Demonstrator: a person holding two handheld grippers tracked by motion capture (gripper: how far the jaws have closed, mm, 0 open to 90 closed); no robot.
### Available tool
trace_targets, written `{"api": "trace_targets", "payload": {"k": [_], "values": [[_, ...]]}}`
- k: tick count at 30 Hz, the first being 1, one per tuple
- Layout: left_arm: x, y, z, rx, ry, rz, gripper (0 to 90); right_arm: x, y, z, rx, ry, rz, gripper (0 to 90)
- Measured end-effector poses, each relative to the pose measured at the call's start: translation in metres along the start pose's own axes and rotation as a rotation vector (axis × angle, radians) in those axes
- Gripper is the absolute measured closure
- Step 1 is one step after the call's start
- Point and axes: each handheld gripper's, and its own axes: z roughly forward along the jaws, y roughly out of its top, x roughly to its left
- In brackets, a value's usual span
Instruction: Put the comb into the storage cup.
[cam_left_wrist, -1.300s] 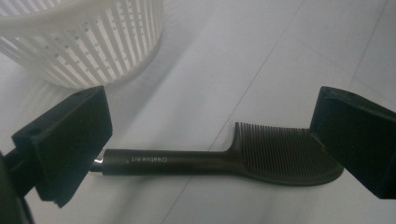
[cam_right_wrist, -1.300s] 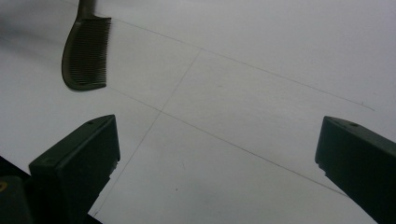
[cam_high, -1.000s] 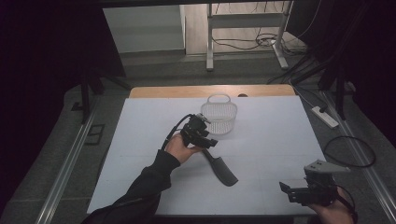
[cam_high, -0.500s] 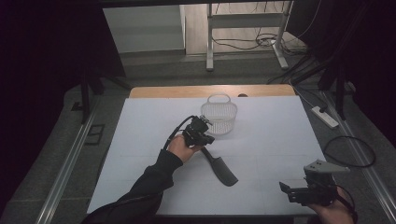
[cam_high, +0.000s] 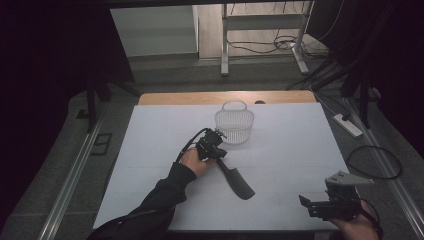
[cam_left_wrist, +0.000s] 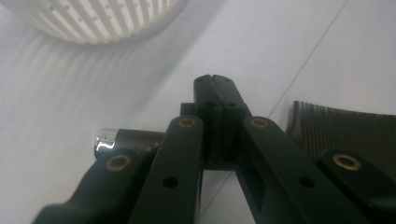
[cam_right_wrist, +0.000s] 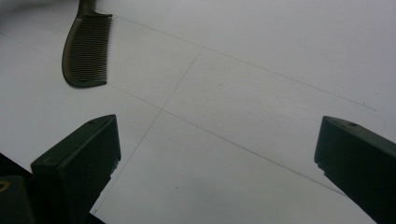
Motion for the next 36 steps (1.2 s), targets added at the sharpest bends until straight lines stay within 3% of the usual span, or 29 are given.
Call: {"api": "trace_targets", "payload": {"k": [10, 16, 24, 36], "values": [[0.006, -0.004, 0.006, 0.035, 0.018, 0.003, 88.8, 0.0, 0.0, 0.0, 0.003, -0.001, -0.002, 0.6], [0.004, -0.01, 0.003, 0.066, 0.045, 0.027, 88.7, 0.0, 0.0, 0.0, -0.001, -0.001, -0.002, 0.7], [0.003, -0.019, 0.0, 0.072, 0.033, 0.007, 88.7, 0.0, 0.0, 0.0, -0.002, -0.001, -0.003, 0.7], [-0.009, -0.031, -0.007, 0.076, 0.025, -0.007, 88.7, 0.0, 0.0, 0.0, -0.004, 0.001, -0.005, 0.8]]}}
